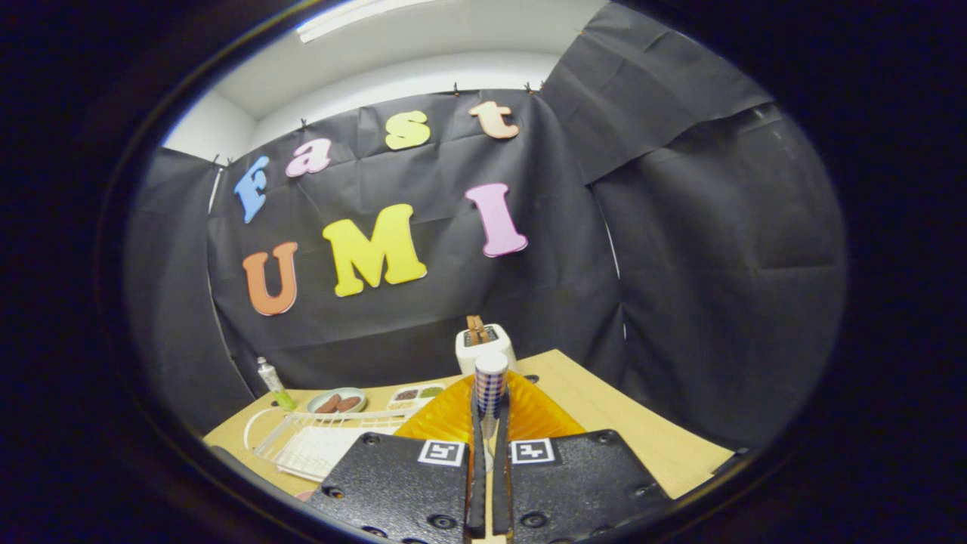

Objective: Take the plate from the dish rack, then take the spoon from the basket and place it into the plate.

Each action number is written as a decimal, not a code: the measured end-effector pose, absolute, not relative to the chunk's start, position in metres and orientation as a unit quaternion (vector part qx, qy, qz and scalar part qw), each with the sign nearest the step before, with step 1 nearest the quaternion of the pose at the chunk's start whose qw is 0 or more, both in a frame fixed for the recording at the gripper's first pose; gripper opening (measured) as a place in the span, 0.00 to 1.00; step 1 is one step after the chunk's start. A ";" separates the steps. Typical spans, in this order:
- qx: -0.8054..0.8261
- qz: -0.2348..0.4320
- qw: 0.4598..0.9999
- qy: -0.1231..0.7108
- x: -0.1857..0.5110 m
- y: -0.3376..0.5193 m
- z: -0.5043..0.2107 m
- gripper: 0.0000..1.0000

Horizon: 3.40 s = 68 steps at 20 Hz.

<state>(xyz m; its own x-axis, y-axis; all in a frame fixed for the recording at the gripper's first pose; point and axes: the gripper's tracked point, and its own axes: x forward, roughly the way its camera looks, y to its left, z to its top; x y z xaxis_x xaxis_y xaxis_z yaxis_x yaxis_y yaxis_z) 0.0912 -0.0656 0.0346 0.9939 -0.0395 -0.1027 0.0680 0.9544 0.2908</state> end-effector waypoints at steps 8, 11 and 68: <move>0.121 0.062 0.988 0.071 0.046 0.065 0.008 0.09; 0.123 0.081 0.985 0.089 0.038 0.103 -0.018 0.09; 0.023 0.033 0.999 -0.035 -0.001 0.090 0.016 1.00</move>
